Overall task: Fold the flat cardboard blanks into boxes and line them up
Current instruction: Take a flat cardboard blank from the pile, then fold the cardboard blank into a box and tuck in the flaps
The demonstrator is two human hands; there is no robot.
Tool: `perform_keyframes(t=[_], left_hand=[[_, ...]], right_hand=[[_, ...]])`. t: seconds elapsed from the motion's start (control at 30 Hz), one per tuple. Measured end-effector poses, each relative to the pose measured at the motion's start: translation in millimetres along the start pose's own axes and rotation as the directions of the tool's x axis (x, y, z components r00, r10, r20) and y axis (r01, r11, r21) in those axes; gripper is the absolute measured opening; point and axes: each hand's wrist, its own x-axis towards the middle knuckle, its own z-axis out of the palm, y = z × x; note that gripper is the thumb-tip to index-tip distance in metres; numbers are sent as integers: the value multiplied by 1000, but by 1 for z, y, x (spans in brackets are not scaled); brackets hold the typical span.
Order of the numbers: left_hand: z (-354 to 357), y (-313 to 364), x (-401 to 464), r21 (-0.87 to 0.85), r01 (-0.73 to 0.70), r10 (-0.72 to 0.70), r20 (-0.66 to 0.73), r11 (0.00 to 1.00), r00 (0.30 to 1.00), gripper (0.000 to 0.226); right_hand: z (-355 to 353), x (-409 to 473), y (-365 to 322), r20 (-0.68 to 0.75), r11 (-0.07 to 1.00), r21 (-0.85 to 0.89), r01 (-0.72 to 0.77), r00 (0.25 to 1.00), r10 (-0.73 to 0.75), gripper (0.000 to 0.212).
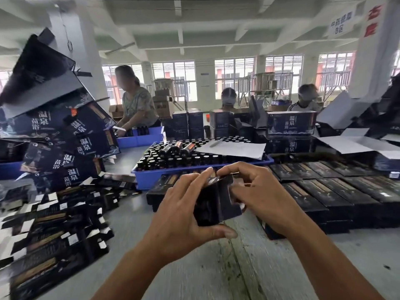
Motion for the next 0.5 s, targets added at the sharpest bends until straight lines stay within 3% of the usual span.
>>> perform_keyframes(t=[0.1, 0.2, 0.33, 0.5], left_hand=[[2, 1, 2, -18, -28, 28, 20, 999, 999, 115], [-2, -2, 5, -104, 46, -50, -35, 994, 998, 115], [-10, -8, 0, -159, 108, -128, -118, 981, 985, 112], [-19, -7, -5, 37, -79, 84, -150, 996, 985, 90]], right_hand=[[-2, 1, 0, 1, 999, -36, 18, 1000, -18, 45], [0, 1, 1, -8, 1000, 17, -23, 1000, 23, 56], [12, 1, 1, -65, 998, 56, -18, 998, 22, 41], [15, 0, -3, -56, 994, -18, 111, 992, -112, 27]])
